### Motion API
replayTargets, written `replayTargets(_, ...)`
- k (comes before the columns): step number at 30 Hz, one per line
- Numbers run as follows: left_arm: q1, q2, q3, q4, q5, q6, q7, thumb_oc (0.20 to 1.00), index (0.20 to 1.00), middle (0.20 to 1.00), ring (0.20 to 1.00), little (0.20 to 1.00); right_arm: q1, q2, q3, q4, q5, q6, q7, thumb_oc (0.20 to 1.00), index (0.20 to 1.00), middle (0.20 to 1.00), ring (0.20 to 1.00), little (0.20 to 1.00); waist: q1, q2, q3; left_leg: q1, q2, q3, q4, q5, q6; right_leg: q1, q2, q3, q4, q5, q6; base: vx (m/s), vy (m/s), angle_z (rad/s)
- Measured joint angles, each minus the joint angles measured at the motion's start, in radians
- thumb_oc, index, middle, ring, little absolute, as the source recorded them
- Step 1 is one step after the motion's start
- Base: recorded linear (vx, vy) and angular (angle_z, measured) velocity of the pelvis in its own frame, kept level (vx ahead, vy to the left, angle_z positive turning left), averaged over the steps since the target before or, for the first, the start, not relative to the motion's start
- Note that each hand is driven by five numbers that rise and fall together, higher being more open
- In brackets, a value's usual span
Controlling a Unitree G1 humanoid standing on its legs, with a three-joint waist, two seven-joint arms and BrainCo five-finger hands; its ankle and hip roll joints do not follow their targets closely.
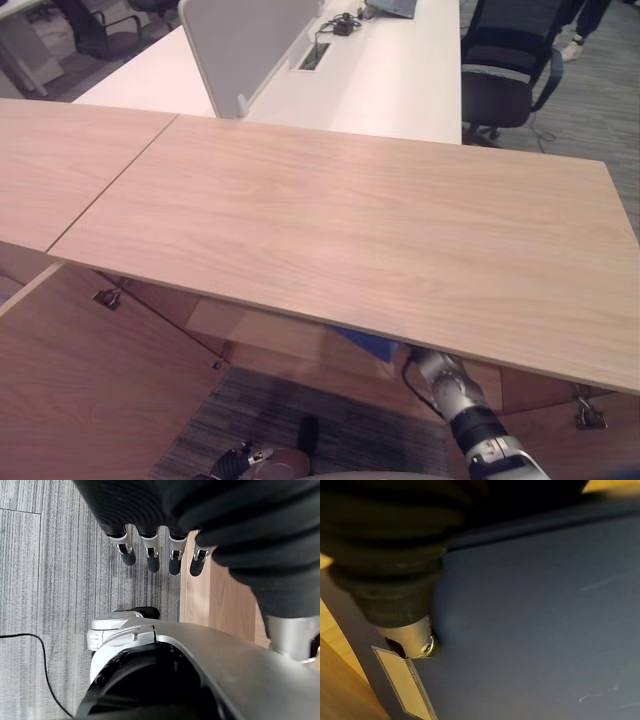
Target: Put the empty folder in the office cabinet
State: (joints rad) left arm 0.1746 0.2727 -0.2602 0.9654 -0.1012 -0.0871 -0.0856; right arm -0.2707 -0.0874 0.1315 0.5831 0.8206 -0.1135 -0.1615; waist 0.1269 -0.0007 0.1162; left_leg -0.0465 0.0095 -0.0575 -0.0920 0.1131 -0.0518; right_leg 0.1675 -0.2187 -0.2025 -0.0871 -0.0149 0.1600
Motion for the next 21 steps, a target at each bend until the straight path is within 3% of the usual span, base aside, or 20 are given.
replayTargets(2,0.004,0.001,-0.013,-0.014,-0.001,0.0,0.02,1.0,1.0,1.0,1.0,1.0,-0.03,0.023,-0.009,0.018,0.058,-0.022,-0.041,0.2,0.2,0.2,0.2,0.2,-0.001,-0.002,0.001,-0.005,0.001,0.003,-0.007,-0.001,-0.001,-0.007,0.0,0.001,0.0,-0.005,0.002,-0.02,0.086,-0.09)
replayTargets(4,-0.003,0.009,-0.016,-0.026,-0.001,0.0,0.037,1.0,1.0,1.0,1.0,1.0,-0.072,0.061,-0.016,0.051,0.138,-0.062,-0.086,0.2,0.2,0.2,0.2,0.2,0.018,-0.027,0.015,-0.022,-0.002,0.008,-0.008,-0.008,-0.006,-0.024,-0.004,0.001,0.0,-0.01,0.007,-0.08,0.185,-0.02)
replayTargets(6,-0.045,0.024,-0.068,-0.022,0.006,0.004,0.065,1.0,1.0,1.0,1.0,1.0,-0.125,0.122,-0.065,0.08,0.207,-0.093,-0.141,0.2,0.2,0.2,0.2,0.2,0.049,-0.049,0.03,-0.06,-0.029,0.004,0.016,-0.008,0.007,-0.056,-0.034,-0.018,0.003,-0.008,0.005,-0.09,0.259,0.14)
replayTargets(7,-0.063,0.029,-0.098,-0.023,0.017,0.006,0.074,1.0,1.0,1.0,1.0,1.0,-0.147,0.14,-0.095,0.105,0.235,-0.107,-0.155,0.2,0.2,0.2,0.2,0.2,0.051,-0.045,0.035,-0.077,-0.042,-0.006,0.029,-0.007,0.016,-0.059,-0.043,-0.028,0.014,-0.005,0.008,-0.09,0.198,0.44)
replayTargets(8,-0.073,0.031,-0.11,-0.022,0.044,0.009,0.088,1.0,1.0,1.0,1.0,1.0,-0.154,0.18,-0.109,0.113,0.292,-0.162,-0.187,0.2,0.2,0.2,0.2,0.2,0.057,-0.045,0.036,-0.076,-0.062,-0.017,0.023,-0.006,0.026,-0.068,-0.063,-0.031,0.055,-0.007,0.007,-0.07,0.126,0.47)
replayTargets(11,-0.104,0.023,-0.145,-0.015,0.071,0.016,0.122,1.0,1.0,1.0,1.0,1.0,-0.194,0.229,-0.1,0.113,0.35,-0.262,-0.233,0.2,0.2,0.2,0.2,0.2,0.073,-0.02,0.058,-0.074,-0.072,-0.026,0.015,0.011,0.062,-0.17,-0.085,-0.029,0.243,0.013,0.015,-0.18,0.143,0.12)
replayTargets(12,-0.117,0.017,-0.157,-0.01,0.071,0.018,0.135,1.0,1.0,1.0,1.0,1.0,-0.211,0.227,-0.079,0.104,0.361,-0.287,-0.236,0.2,0.2,0.2,0.2,0.2,0.07,0.005,0.078,-0.082,-0.063,-0.02,0.034,0.005,0.071,-0.209,-0.092,-0.033,0.319,0.024,0.006,-0.11,0.125,-0.22)
replayTargets(13,-0.135,0.008,-0.177,-0.002,0.071,0.016,0.145,1.0,1.0,1.0,1.0,1.0,-0.232,0.223,-0.074,0.102,0.379,-0.293,-0.242,0.2,0.2,0.2,0.2,0.2,0.071,0.028,0.099,-0.074,-0.059,-0.007,0.033,0.006,0.072,-0.24,-0.101,-0.053,0.374,0.046,0.021,-0.07,0.1,-0.29)
replayTargets(15,-0.135,0.005,-0.177,-0.004,0.072,0.018,0.167,1.0,1.0,1.0,1.0,1.0,-0.246,0.221,-0.064,0.102,0.417,-0.298,-0.255,0.2,0.2,0.2,0.2,0.2,0.075,0.031,0.101,-0.071,-0.056,-0.003,0.033,0.007,0.075,-0.253,-0.073,-0.087,0.407,-0.007,0.031,0.01,0.018,-0.18)
replayTargets(16,-0.126,0.006,-0.17,-0.008,0.07,0.018,0.183,1.0,1.0,1.0,1.0,1.0,-0.246,0.219,-0.059,0.102,0.418,-0.3,-0.256,0.2,0.2,0.2,0.2,0.2,0.084,0.02,0.099,-0.07,-0.051,0.016,0.032,0.008,0.074,-0.252,-0.035,-0.113,0.4,-0.07,0.013,0.08,-0.041,-0.29)
replayTargets(17,-0.124,0.006,-0.169,-0.008,0.07,0.018,0.19,1.0,1.0,1.0,1.0,1.0,-0.244,0.217,-0.049,0.101,0.426,-0.298,-0.258,0.2,0.2,0.2,0.2,0.2,0.097,0.013,0.096,-0.069,-0.052,0.031,0.033,0.008,0.074,-0.249,-0.013,-0.114,0.355,-0.085,0.007,0.12,-0.015,-0.34)
replayTargets(18,-0.137,0.011,-0.154,0.011,0.069,0.031,0.2,1.0,1.0,1.0,1.0,1.0,-0.191,0.218,-0.015,0.031,0.43,-0.298,-0.258,0.2,0.2,0.2,0.2,0.2,0.082,0.013,0.093,-0.068,-0.052,0.032,0.034,0.01,0.069,-0.209,0.017,-0.103,0.247,-0.088,-0.005,0.08,0.028,-0.32)
replayTargets(21,-0.134,-0.021,-0.118,0.077,0.062,0.046,0.213,1.0,1.0,1.0,1.0,1.0,-0.102,0.182,0.113,-0.075,0.436,-0.286,-0.256,0.2,0.2,0.2,0.2,0.2,0.045,0.0,0.089,-0.054,-0.035,0.074,0.04,0.006,0.069,-0.195,0.035,-0.074,0.216,-0.069,-0.021,0.03,0.029,-0.39)
